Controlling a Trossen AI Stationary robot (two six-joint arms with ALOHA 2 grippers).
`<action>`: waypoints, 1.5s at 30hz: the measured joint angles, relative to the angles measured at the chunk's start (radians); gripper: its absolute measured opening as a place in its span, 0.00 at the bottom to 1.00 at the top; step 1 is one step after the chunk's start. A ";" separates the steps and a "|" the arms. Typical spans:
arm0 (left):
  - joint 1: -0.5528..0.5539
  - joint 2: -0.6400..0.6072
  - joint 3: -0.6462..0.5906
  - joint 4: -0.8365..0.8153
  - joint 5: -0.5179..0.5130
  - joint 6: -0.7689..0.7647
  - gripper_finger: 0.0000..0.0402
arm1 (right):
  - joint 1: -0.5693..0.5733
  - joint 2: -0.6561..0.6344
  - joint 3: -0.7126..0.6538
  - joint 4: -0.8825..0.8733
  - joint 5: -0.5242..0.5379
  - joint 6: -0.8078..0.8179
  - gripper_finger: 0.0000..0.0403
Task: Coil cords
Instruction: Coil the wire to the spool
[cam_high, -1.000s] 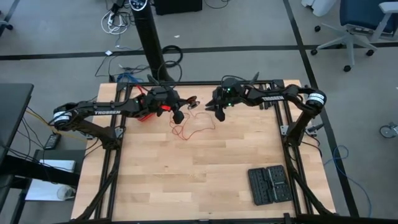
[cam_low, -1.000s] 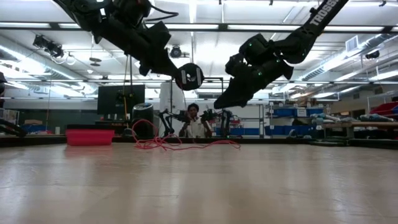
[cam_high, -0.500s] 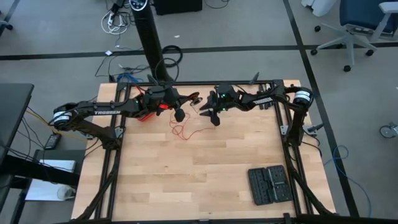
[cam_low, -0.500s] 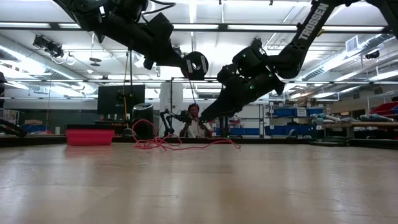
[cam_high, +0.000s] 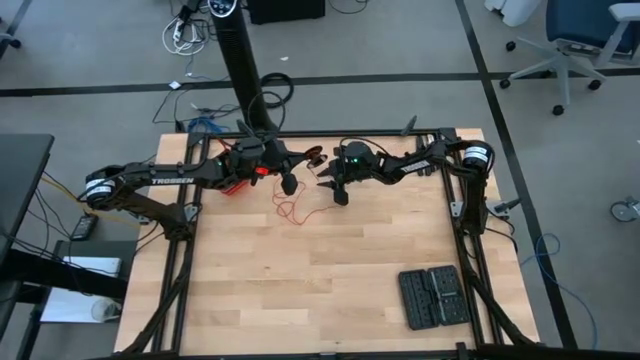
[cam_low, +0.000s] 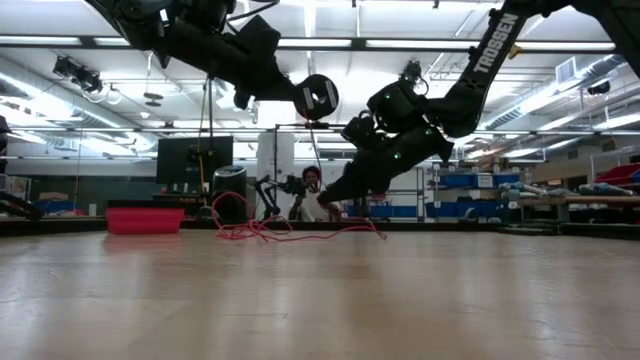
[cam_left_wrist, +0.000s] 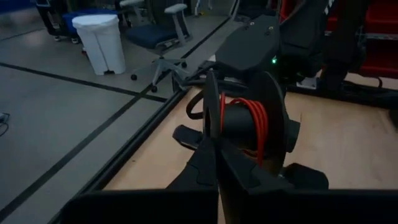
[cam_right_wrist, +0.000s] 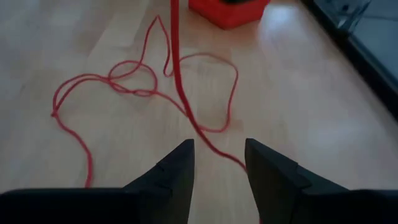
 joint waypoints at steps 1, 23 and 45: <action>0.000 0.000 0.000 0.008 0.002 0.000 0.00 | 0.001 0.000 0.000 0.006 0.000 -0.005 0.35; 0.000 0.000 0.000 0.018 0.007 -0.060 0.00 | 0.032 0.000 0.000 0.005 0.087 -0.242 0.26; 0.005 0.000 0.000 -0.044 0.003 -0.079 0.00 | -0.002 -0.010 -0.002 -0.059 0.143 -0.185 0.01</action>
